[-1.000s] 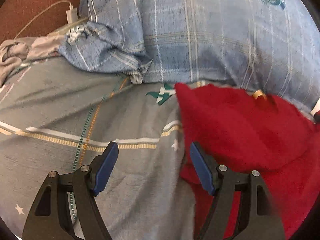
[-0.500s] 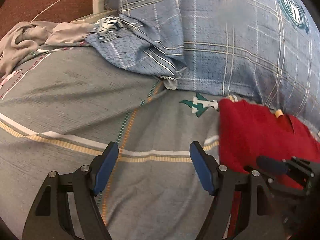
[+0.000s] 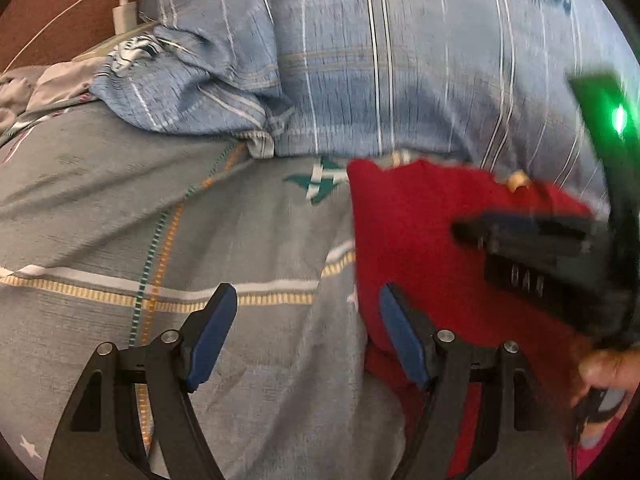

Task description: Fold small clothes

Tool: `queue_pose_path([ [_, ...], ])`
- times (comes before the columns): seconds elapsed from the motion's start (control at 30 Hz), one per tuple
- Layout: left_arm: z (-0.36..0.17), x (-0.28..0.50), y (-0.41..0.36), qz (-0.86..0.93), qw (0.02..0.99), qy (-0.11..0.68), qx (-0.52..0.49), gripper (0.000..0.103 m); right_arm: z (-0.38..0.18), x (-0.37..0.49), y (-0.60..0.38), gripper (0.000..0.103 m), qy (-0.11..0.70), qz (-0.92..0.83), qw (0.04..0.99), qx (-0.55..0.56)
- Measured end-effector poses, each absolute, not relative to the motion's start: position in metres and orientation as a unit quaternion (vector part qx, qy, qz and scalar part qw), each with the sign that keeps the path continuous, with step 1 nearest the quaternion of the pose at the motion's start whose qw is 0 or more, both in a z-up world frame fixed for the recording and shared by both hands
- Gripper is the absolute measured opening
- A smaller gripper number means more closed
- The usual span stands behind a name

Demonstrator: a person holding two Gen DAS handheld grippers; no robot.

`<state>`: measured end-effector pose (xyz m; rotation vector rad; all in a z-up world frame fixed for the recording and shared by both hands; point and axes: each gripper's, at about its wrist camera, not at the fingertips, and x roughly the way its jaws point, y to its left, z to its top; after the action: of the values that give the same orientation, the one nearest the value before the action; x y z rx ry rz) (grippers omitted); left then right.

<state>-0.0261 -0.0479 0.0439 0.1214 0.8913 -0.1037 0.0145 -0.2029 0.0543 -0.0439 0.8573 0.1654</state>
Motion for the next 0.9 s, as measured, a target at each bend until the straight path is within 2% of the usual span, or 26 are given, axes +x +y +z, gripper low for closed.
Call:
queue_pose_path([
  [0.2, 0.039, -0.021, -0.046, -0.036, 0.897, 0.436, 0.066, 0.076, 0.064, 0.012, -0.22, 0.035, 0.425, 0.075, 0.902, 0.003],
  [0.33, 0.044, -0.022, -0.043, -0.035, 0.898, 0.435, 0.059, 0.076, 0.076, -0.024, -0.241, 0.048, 0.415, 0.078, 0.906, 0.015],
  [0.37, 0.046, -0.022, -0.043, -0.035, 0.899, 0.433, 0.06, 0.076, 0.078, -0.034, -0.244, 0.049, 0.413, 0.077, 0.907, 0.015],
  [0.53, 0.051, -0.025, -0.043, -0.033, 0.9, 0.43, 0.058, 0.076, 0.061, -0.062, -0.237, 0.051, 0.432, 0.084, 0.898, 0.0],
  [0.63, 0.054, -0.029, -0.04, -0.035, 0.903, 0.425, 0.052, 0.076, 0.059, -0.079, -0.228, 0.051, 0.415, 0.071, 0.906, -0.043],
  [0.9, 0.071, -0.035, -0.038, -0.053, 0.916, 0.398, 0.023, 0.076, 0.08, -0.095, -0.25, 0.054, 0.409, 0.06, 0.911, -0.008],
])
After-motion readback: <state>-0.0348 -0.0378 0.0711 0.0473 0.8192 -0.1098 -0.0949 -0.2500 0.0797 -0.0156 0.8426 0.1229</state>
